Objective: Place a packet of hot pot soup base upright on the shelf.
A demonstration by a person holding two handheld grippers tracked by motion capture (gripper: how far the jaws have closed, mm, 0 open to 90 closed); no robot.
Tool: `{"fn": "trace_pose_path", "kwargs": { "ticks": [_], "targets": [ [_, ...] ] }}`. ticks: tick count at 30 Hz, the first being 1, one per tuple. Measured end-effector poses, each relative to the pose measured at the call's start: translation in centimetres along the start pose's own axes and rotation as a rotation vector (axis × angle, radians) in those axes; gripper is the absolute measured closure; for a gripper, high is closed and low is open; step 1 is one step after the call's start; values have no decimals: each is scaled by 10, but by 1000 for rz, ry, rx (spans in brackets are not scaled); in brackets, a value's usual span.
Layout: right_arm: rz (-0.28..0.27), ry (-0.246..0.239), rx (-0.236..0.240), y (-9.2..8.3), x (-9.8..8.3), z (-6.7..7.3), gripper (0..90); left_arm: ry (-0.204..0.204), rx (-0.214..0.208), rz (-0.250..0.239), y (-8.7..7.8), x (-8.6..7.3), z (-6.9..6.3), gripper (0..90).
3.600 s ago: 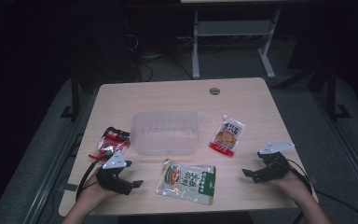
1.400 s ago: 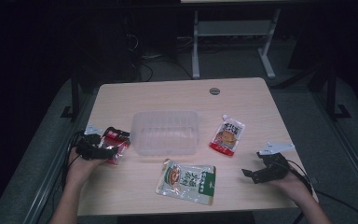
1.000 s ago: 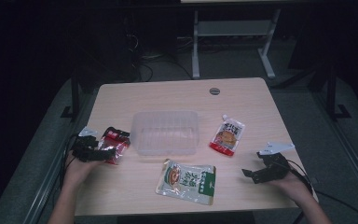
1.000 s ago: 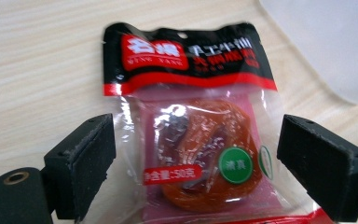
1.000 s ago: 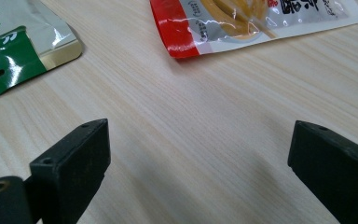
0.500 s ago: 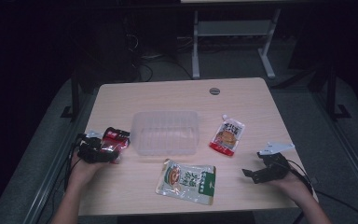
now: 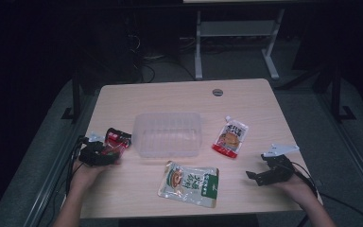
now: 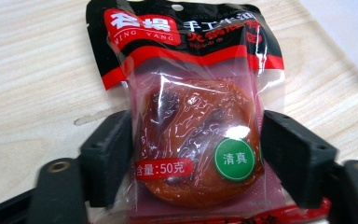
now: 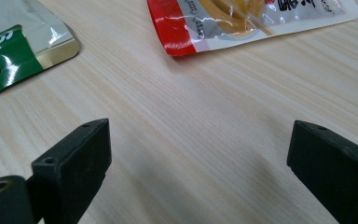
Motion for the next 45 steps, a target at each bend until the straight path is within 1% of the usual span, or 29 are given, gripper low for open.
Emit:
{"fn": "trace_pose_path", "kwargs": {
  "ticks": [3,4,6,11,13,17,18,19,20,21,25,28,29,30,31,32,36,39,44,45],
  "targets": [
    [-2,-1,0,0,0,0,58,3,-2,-3,-1,0,1,337],
    [-2,-2,0,0,0,0,58,17,2,0,-2,0,0,337],
    [-3,-2,0,0,0,-1,59,32,11,7,-3,1,-1,373],
    [-5,0,2,0,0,-1,59,35,4,17,-4,2,-1,393],
    [-5,1,2,0,0,-1,59,46,-6,23,-4,2,-1,397],
    [-3,7,6,-1,0,-1,60,54,-21,29,-7,1,2,399],
    [-5,5,5,-1,0,-1,59,53,-24,26,-7,1,2,399],
    [-8,2,4,0,0,-2,59,62,-33,25,-8,1,2,399],
    [-8,3,5,0,0,-2,60,62,-43,20,-9,1,2,399],
    [-8,3,5,0,0,-2,60,62,-43,20,-9,1,2,399],
    [-5,9,6,-1,-1,-1,59,59,-68,-5,-19,2,4,399],
    [-5,13,7,-1,-1,-1,59,62,-76,-18,-26,2,5,399],
    [-5,16,7,-1,-1,-1,59,62,-76,-18,-26,2,5,399],
    [-6,16,7,-1,0,-1,59,79,-74,-17,-31,2,7,399],
    [-5,16,8,-1,-1,-1,60,79,-74,-17,-31,2,7,399],
    [-5,16,8,-1,-1,-1,60,81,-89,-17,-36,1,6,399],
    [-4,16,10,-1,0,-1,59,91,-94,-22,-46,-1,7,399],
    [-5,17,9,-1,0,-1,60,91,-99,-34,-55,-1,7,399],
    [-5,18,12,-1,0,-1,60,114,-105,-45,-70,-1,4,399],
    [-5,19,12,-1,0,-1,59,118,-107,-53,-75,0,3,399]
  ]
}}
Point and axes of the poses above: each handheld gripper's, and its own axes: y roughly forward along the jaws, x roughly out of its top, z roughly to its left, the point moved 6 cm from there along y, roughly forward along the jaws, and after that the axes turned 12 degrees about z, right-handed, at the moved point
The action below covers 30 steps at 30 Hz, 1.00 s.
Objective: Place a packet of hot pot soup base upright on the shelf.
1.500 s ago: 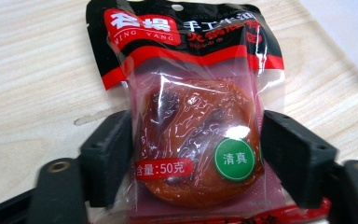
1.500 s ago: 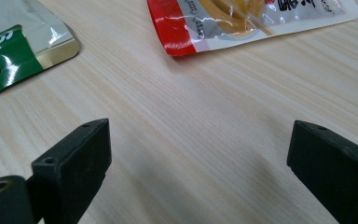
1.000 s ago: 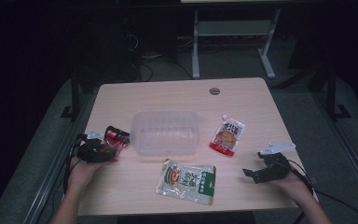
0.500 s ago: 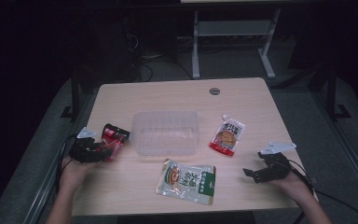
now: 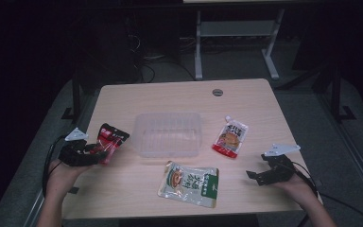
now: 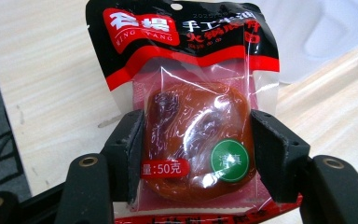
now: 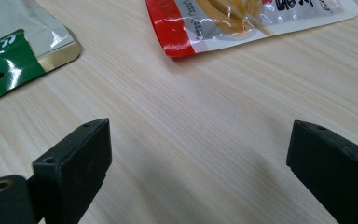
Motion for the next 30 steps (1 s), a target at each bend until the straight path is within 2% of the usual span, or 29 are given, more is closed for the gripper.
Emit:
{"fn": "trace_pose_path", "kwargs": {
  "ticks": [10,14,15,18,19,20,21,22,23,24,25,26,28,30],
  "targets": [
    [-2,-4,2,0,0,-1,60,38,-26,-46,-28,10,-12,400],
    [1,-2,2,0,0,-1,60,51,-54,-64,-38,16,-21,400],
    [2,-2,2,0,0,-1,59,73,-67,-62,-42,18,-25,400],
    [0,-2,2,0,1,-1,60,87,-86,-72,-45,21,-32,400],
    [5,-5,0,0,1,-1,60,102,-108,-80,-47,25,-40,400],
    [5,-5,0,0,1,-1,60,102,-108,-80,-47,25,-40,400],
    [8,4,3,-1,2,0,60,119,-127,-84,-48,29,-48,400],
    [8,4,3,-1,2,0,60,119,-127,-84,-48,29,-48,400],
    [15,7,2,-2,2,0,62,141,-144,-85,-48,32,-56,400],
    [15,7,2,-2,2,0,62,141,-144,-85,-48,32,-56,400],
    [9,1,2,-2,4,1,61,163,-162,-85,-46,35,-66,400],
    [9,-1,1,-2,4,1,62,163,-162,-85,-46,35,-66,400],
    [9,-9,0,-3,4,1,62,185,-185,-81,-44,39,-75,400],
    [10,5,10,-4,5,3,62,210,-213,-76,-40,42,-88,400]
  ]
}}
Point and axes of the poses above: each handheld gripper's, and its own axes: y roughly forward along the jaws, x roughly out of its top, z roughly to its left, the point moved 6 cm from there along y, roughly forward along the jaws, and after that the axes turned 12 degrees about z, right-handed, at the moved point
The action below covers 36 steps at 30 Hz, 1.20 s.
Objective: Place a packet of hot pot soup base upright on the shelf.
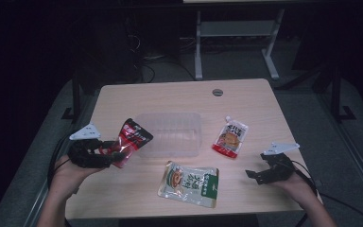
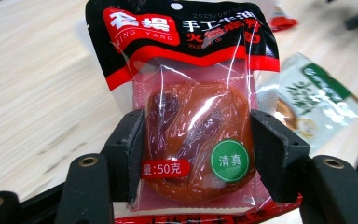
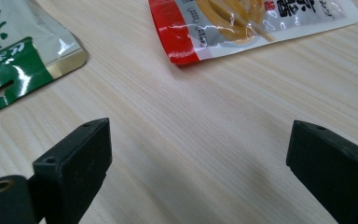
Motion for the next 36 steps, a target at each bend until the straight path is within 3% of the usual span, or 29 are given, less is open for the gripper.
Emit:
{"fn": "trace_pose_path", "kwargs": {
  "ticks": [10,14,20,27,36],
  "targets": [
    [-4,-1,12,-2,7,3,65,111,-94,33,26,18,-41,400],
    [-25,2,20,-5,13,6,113,146,-113,44,33,22,-52,400],
    [-68,16,79,-8,31,15,123,212,-152,74,48,26,-76,400],
    [-65,-11,102,-6,48,27,125,246,-177,101,62,21,-91,399],
    [-64,-69,142,-1,74,50,129,266,-194,126,71,17,-97,400]
  ]
}}
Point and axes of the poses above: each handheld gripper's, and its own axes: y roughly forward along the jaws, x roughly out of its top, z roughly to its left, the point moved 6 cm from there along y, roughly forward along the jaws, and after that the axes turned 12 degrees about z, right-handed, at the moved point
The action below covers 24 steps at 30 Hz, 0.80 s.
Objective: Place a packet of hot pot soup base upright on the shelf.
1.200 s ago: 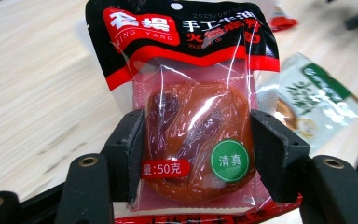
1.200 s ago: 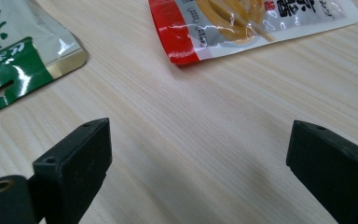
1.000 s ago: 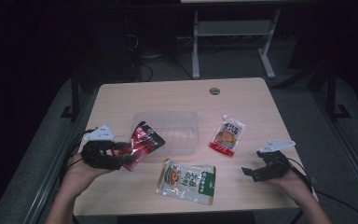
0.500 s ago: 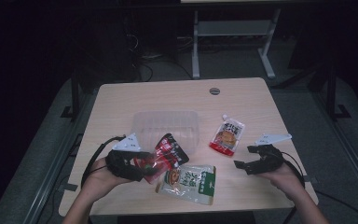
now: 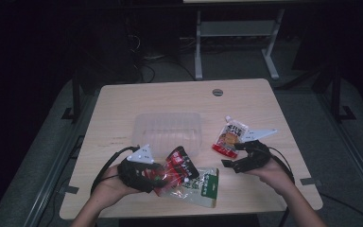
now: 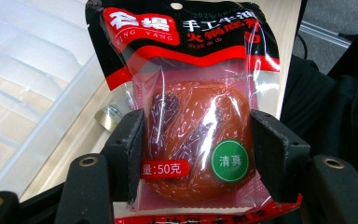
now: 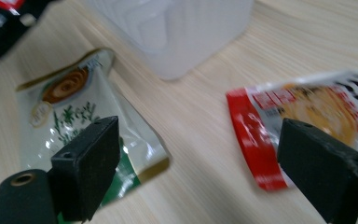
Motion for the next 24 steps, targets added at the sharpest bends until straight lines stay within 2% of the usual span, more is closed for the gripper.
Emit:
{"fn": "trace_pose_path", "kwargs": {
  "ticks": [4,6,10,11,12,17,19,21,23,24],
  "targets": [
    [-8,-20,22,2,9,6,129,19,-1,19,4,-1,-1,399],
    [-28,-25,58,1,16,11,131,20,-2,20,8,-1,-4,400],
    [-30,-33,70,1,20,16,134,39,-3,36,14,-2,-7,399],
    [-35,-32,107,0,21,22,135,53,-3,49,17,-2,-9,400],
    [-35,-32,107,0,21,22,135,53,-3,49,17,-2,-9,399],
    [-54,-53,191,-1,24,37,148,64,5,55,26,-1,-14,399],
    [-66,-52,238,1,25,43,157,71,10,52,26,0,-15,399],
    [-56,-55,266,6,25,49,159,82,17,48,26,1,-16,399],
    [-48,-66,271,8,25,51,160,86,19,48,25,1,-16,399],
    [-41,-75,297,14,26,56,172,85,23,39,25,2,-17,400]
  ]
}}
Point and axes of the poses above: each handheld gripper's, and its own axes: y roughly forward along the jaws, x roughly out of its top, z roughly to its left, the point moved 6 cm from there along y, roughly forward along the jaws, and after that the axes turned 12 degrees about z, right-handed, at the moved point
